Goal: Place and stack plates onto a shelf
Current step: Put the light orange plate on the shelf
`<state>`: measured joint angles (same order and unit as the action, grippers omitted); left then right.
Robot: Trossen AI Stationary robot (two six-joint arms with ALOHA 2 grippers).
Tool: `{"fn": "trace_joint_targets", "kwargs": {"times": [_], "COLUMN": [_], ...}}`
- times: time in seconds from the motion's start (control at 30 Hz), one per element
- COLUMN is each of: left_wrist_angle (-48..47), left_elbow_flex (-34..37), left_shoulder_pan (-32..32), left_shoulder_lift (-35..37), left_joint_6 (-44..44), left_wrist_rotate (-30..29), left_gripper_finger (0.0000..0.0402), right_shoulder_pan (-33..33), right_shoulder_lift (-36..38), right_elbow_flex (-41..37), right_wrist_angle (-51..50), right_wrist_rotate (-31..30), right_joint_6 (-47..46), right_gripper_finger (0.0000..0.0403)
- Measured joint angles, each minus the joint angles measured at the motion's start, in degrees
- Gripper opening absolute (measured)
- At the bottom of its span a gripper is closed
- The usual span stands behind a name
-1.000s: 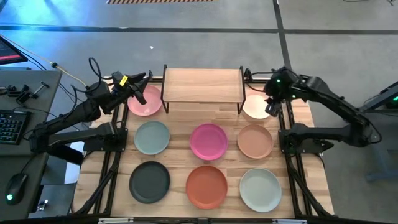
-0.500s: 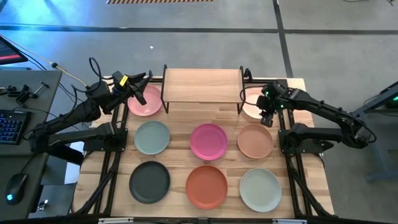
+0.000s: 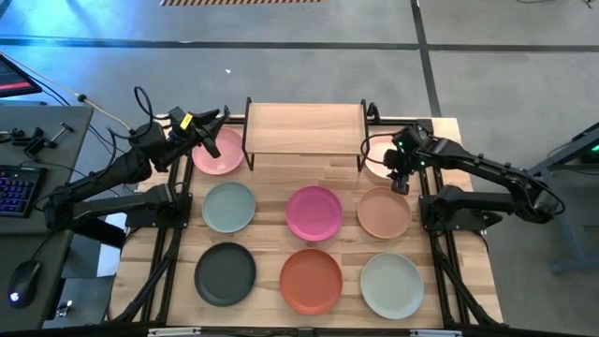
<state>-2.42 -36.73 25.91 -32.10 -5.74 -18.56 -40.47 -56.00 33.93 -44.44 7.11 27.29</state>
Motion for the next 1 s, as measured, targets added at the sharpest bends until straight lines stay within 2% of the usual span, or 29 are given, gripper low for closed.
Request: {"fn": "trace_joint_targets", "kwargs": {"times": [0.13, 0.47, 1.0], "left_wrist_angle": [0.0, -1.4, -2.8], "left_elbow_flex": [0.0, 0.0, 0.0], "left_shoulder_pan": [0.0, 0.0, 0.0], "left_shoulder_lift": [0.0, 0.0, 0.0], "left_joint_6": [0.0, -0.2, -1.6], "left_wrist_rotate": [0.0, 0.0, 0.0], "left_gripper_finger": [0.0129, 0.0129, 0.0129], "right_shoulder_pan": [0.0, 0.0, 0.0], "right_shoulder_lift": [-1.8, -11.8, -19.1], "right_elbow_flex": [0.0, 0.0, 0.0], "right_wrist_angle": [0.0, 0.8, 5.2], "right_wrist_rotate": [0.0, -0.5, -3.3], "right_joint_6": [0.2, -0.3, -1.8], "right_gripper_finger": [0.0124, 0.0124, 0.0124]}}
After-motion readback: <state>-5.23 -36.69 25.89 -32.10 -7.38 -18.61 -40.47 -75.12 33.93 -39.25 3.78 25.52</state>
